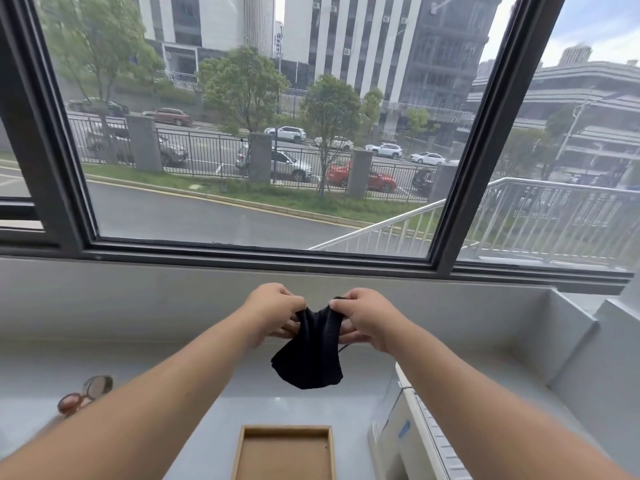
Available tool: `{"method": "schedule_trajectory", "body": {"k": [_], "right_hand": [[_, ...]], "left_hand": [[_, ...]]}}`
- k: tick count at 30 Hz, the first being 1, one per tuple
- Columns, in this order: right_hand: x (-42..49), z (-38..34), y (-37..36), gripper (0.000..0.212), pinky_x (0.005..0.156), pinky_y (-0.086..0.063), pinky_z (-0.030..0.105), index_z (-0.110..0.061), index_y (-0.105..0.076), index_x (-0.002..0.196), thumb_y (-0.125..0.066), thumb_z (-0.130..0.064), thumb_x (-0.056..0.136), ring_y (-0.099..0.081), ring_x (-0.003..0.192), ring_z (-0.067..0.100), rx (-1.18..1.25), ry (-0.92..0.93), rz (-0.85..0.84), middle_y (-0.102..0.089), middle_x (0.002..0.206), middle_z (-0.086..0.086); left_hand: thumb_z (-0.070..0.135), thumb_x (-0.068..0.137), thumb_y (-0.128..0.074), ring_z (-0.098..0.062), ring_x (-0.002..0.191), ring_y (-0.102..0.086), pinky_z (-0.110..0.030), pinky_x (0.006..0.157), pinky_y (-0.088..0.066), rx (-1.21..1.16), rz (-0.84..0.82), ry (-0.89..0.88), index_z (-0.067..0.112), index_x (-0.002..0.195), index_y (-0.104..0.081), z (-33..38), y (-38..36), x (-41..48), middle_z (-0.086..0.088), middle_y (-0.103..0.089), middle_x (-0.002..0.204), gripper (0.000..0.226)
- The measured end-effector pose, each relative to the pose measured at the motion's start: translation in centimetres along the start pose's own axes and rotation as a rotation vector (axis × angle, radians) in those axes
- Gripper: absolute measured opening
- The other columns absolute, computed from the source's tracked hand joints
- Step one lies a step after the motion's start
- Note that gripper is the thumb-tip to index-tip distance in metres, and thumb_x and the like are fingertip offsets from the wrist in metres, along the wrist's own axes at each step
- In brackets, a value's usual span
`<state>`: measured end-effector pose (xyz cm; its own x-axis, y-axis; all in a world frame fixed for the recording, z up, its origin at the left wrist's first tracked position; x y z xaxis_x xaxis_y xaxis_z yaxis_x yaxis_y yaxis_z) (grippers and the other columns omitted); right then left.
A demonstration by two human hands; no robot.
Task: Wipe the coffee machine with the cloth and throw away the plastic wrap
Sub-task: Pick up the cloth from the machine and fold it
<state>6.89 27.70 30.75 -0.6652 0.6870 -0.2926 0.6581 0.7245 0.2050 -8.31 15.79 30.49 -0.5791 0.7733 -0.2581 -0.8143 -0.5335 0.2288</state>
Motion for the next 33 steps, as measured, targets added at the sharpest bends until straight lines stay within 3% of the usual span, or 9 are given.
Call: {"method": "schedule_trajectory", "body": {"k": [3, 6, 10, 14, 18, 22, 26, 30, 33], "right_hand": [[-0.1, -0.7, -1.6, 0.012, 0.057, -0.061, 0.036, -0.007, -0.057, 0.103, -0.065, -0.016, 0.101, -0.078, 0.070, 0.031, -0.013, 0.057, -0.036, -0.076, 0.092, 0.019], [-0.2, -1.2, -2.6, 0.010, 0.060, -0.059, 0.033, -0.010, -0.060, 0.107, -0.065, -0.017, 0.100, -0.076, 0.070, 0.024, -0.053, 0.116, -0.070, -0.076, 0.094, 0.012], [-0.9, -1.5, -3.6, 0.038, 0.065, -0.057, 0.028, -0.016, -0.061, 0.113, -0.071, -0.021, 0.076, -0.075, 0.084, 0.018, -0.093, 0.145, -0.126, -0.073, 0.103, 0.010], [-0.9, -1.4, -3.9, 0.051, 0.088, -0.061, 0.042, -0.024, -0.055, 0.121, -0.071, -0.010, 0.075, -0.074, 0.101, 0.031, -0.272, 0.217, -0.105, -0.070, 0.110, 0.014], [-1.3, -2.0, -3.8, 0.051, 0.074, -0.061, 0.042, -0.035, -0.049, 0.121, -0.060, -0.008, 0.080, -0.070, 0.079, 0.025, -0.456, 0.288, -0.005, -0.070, 0.094, 0.006], [-1.8, -2.5, -3.7, 0.044, 0.077, -0.062, 0.047, -0.033, -0.051, 0.121, -0.053, -0.009, 0.084, -0.070, 0.086, 0.027, -0.555, 0.353, 0.089, -0.071, 0.098, 0.004], [-1.5, -2.3, -3.0, 0.037, 0.079, -0.062, 0.043, -0.030, -0.055, 0.116, -0.052, -0.009, 0.086, -0.070, 0.088, 0.022, -0.456, 0.302, 0.125, -0.072, 0.101, 0.002], [-0.9, -1.7, -2.3, 0.034, 0.089, -0.062, 0.050, -0.025, -0.061, 0.115, -0.055, -0.004, 0.088, -0.074, 0.097, 0.026, -0.245, 0.240, 0.101, -0.075, 0.107, 0.006], [-0.6, -1.6, -1.3, 0.036, 0.088, -0.063, 0.051, -0.024, -0.062, 0.115, -0.054, 0.000, 0.088, -0.075, 0.097, 0.028, -0.111, 0.219, 0.104, -0.077, 0.108, 0.008]], "left_hand": [[0.009, 0.095, -0.063, -0.028, 0.062, -0.064, -0.031, 0.064, -0.060, -0.089, -0.069, -0.009, 0.009, 0.080, -0.058, 0.1, -1.0, -0.6, -0.014, -0.068, 0.071, 0.015], [0.016, 0.100, -0.066, -0.024, 0.070, -0.078, -0.031, 0.061, -0.063, -0.136, -0.075, -0.026, 0.009, 0.091, -0.060, 0.2, -1.2, -1.0, -0.009, -0.079, 0.075, 0.013], [0.020, 0.103, -0.065, -0.018, 0.069, -0.078, -0.035, 0.074, -0.064, -0.198, -0.061, -0.039, 0.009, 0.103, -0.060, 0.3, -0.9, -1.1, -0.005, -0.079, 0.076, 0.012], [0.016, 0.101, -0.068, -0.020, 0.076, -0.078, -0.037, 0.081, -0.064, -0.260, -0.057, -0.043, 0.007, 0.107, -0.060, 0.1, -1.0, -1.2, -0.017, -0.080, 0.097, 0.013], [0.014, 0.100, -0.069, -0.019, 0.083, -0.080, -0.031, 0.074, -0.061, -0.340, -0.049, -0.071, 0.010, 0.101, -0.062, 0.2, -1.4, -1.2, -0.011, -0.082, 0.094, 0.008], [0.021, 0.098, -0.073, -0.010, 0.078, -0.079, -0.030, 0.073, -0.053, -0.320, -0.014, -0.092, 0.014, 0.098, -0.066, 0.3, -1.5, -1.1, -0.001, -0.083, 0.089, 0.010], [0.030, 0.094, -0.077, -0.008, 0.076, -0.077, -0.025, 0.065, -0.050, -0.283, -0.004, -0.109, 0.016, 0.102, -0.069, 0.2, -1.3, -0.9, 0.001, -0.083, 0.094, 0.018], [0.036, 0.088, -0.083, -0.009, 0.076, -0.072, -0.015, 0.053, -0.048, -0.141, 0.079, -0.162, 0.015, 0.099, -0.070, -0.2, -0.6, -0.5, -0.002, -0.081, 0.095, 0.027], [0.046, 0.082, -0.087, -0.012, 0.081, -0.070, -0.019, 0.058, -0.047, -0.059, 0.113, -0.153, 0.016, 0.100, -0.069, -1.0, -0.2, -0.3, 0.000, -0.078, 0.096, 0.040]]}}
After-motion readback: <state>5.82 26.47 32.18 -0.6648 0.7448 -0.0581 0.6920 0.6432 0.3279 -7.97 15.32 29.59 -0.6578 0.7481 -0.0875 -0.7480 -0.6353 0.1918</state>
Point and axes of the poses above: each hand's wrist, its own x-axis towards the middle knuckle, its own y-axis out of the back of the hand, z = x × y, the point moved 6 cm from there along x, towards the middle knuckle
